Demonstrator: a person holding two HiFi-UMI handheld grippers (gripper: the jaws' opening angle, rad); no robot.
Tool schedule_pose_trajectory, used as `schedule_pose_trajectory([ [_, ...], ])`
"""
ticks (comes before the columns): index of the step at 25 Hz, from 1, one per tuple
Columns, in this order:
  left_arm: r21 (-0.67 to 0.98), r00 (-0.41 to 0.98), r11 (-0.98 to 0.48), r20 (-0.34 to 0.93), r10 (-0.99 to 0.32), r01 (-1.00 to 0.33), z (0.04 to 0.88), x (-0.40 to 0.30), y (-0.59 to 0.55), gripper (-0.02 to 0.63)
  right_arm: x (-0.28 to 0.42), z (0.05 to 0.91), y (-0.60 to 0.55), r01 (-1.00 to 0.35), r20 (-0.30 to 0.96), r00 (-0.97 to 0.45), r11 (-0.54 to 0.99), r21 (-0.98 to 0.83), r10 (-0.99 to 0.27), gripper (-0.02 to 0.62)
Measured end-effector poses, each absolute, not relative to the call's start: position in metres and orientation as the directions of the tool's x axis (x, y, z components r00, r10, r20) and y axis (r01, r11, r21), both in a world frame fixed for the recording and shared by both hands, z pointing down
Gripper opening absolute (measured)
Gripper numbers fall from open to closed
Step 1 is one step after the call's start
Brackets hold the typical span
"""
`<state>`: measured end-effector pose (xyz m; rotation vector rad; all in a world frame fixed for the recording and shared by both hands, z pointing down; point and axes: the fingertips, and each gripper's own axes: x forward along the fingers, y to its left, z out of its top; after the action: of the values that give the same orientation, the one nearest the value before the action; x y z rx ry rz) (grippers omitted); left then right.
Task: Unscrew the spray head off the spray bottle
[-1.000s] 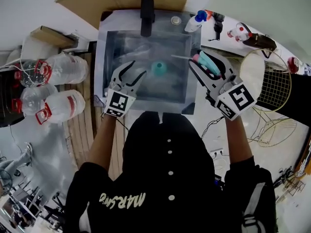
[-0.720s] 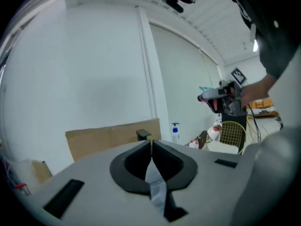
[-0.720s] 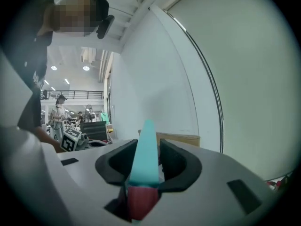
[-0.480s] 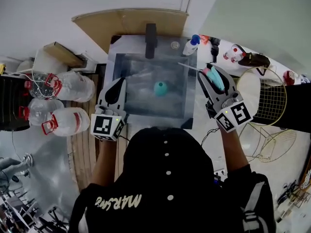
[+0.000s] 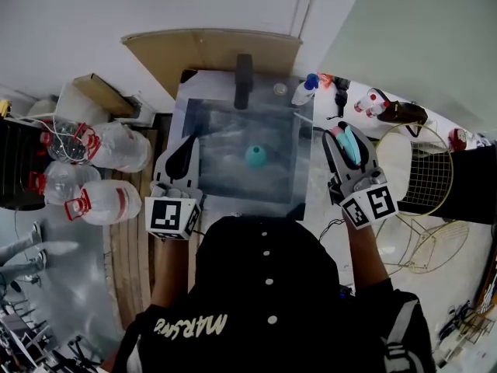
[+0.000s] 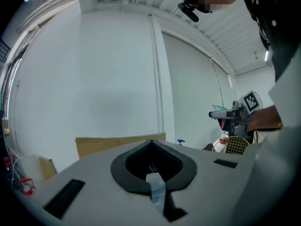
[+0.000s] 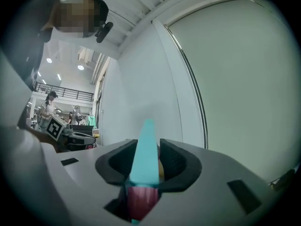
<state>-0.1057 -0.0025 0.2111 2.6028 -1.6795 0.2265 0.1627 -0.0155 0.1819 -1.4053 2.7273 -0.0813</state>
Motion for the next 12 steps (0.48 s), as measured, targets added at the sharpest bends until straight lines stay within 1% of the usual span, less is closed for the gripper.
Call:
schedule_pose_trajectory([
  [3,-0.057,0.410,-0.421,0.142,-0.901,-0.905,0.212,-0.102,-0.005,0.026,0.165,0.181,-0.017,-0.816,-0.041,-0.572,0.573,-0.078,-0.820,0.160],
  [7,-0.075,0.425,-0.443,0.174,-0.888,-0.894,0.218,-0.097,-0.006,0.026,0.166,0.180,-0.020,-0.819,-0.042,-0.568,0.570,-0.071,-0.822,0.160],
  [12,-0.112,0.439,-0.457,0.153,-0.885,-0.883,0.209,-0.086,-0.007,0.026,0.168,0.181,-0.021,-0.819,-0.035,-0.569,0.571,-0.058,-0.821,0.160],
])
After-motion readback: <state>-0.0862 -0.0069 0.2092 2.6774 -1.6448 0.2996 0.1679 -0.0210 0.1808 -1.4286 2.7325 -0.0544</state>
